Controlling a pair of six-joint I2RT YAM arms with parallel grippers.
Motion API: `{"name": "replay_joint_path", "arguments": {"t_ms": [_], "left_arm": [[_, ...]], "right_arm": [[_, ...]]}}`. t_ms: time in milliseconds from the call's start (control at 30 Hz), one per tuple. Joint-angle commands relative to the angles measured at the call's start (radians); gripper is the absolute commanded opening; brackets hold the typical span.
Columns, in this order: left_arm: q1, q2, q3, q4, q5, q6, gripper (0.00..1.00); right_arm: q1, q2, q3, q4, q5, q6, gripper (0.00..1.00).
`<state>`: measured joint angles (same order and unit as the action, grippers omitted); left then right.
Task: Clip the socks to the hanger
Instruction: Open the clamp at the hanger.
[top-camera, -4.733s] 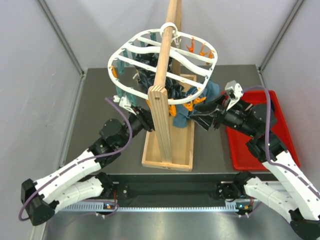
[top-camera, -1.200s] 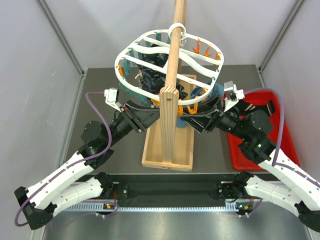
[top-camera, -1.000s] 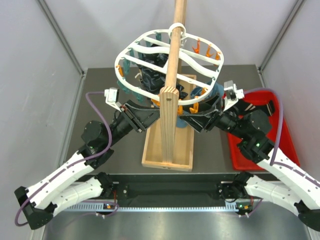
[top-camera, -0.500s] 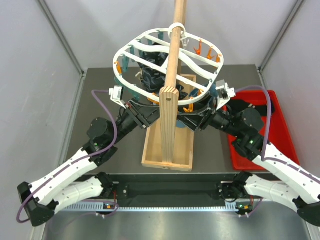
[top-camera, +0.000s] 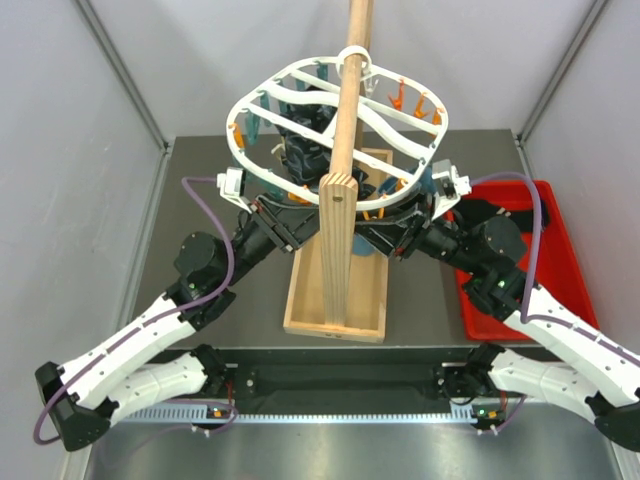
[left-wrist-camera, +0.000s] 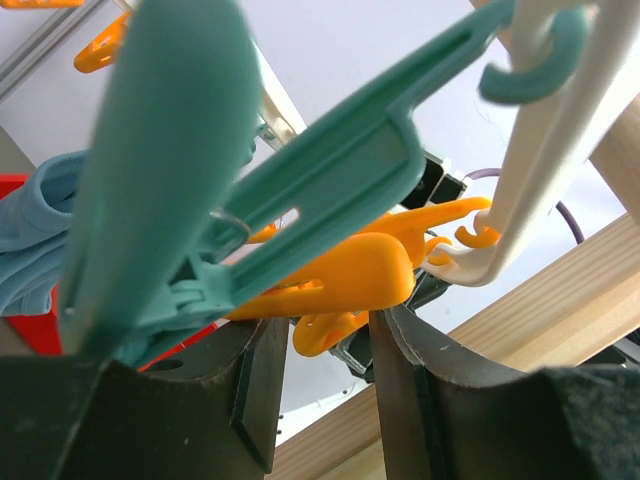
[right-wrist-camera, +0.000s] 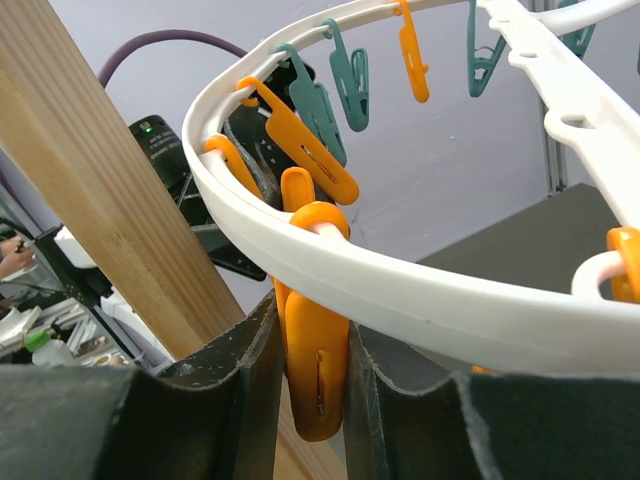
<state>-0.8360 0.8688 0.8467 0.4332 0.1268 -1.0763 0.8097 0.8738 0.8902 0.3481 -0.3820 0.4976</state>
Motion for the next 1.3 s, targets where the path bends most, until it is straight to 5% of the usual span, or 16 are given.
{"name": "replay_joint_path", "arguments": {"t_ms": [0, 200, 333, 533, 700, 967, 1267], "left_arm": [[-0.002, -0.016, 0.026, 0.018, -0.019, -0.007, 0.43], [-0.003, -0.027, 0.031, 0.002, -0.018, -0.004, 0.43], [-0.002, -0.039, 0.022, 0.002, -0.024, -0.004, 0.43], [-0.002, -0.039, 0.022, 0.001, -0.016, 0.004, 0.43], [-0.003, -0.033, 0.026, 0.002, -0.006, -0.002, 0.43], [-0.003, -0.031, 0.032, 0.002, 0.000, -0.019, 0.43], [-0.003, -0.007, 0.043, 0.007, 0.023, -0.036, 0.43]], "right_arm": [[0.014, -0.001, 0.010, 0.042, 0.017, -0.021, 0.26], [0.014, -0.042, -0.002, -0.050, 0.052, -0.027, 0.34], [0.017, -0.107, -0.022, -0.155, 0.081, -0.033, 0.64], [0.016, -0.189, -0.040, -0.296, 0.112, -0.051, 0.81], [0.020, -0.214, -0.046, -0.345, 0.086, -0.015, 0.79], [0.039, -0.262, -0.053, -0.344, 0.115, 0.019, 0.40], [0.043, -0.159, 0.070, -0.275, 0.074, -0.027, 0.48]]}}
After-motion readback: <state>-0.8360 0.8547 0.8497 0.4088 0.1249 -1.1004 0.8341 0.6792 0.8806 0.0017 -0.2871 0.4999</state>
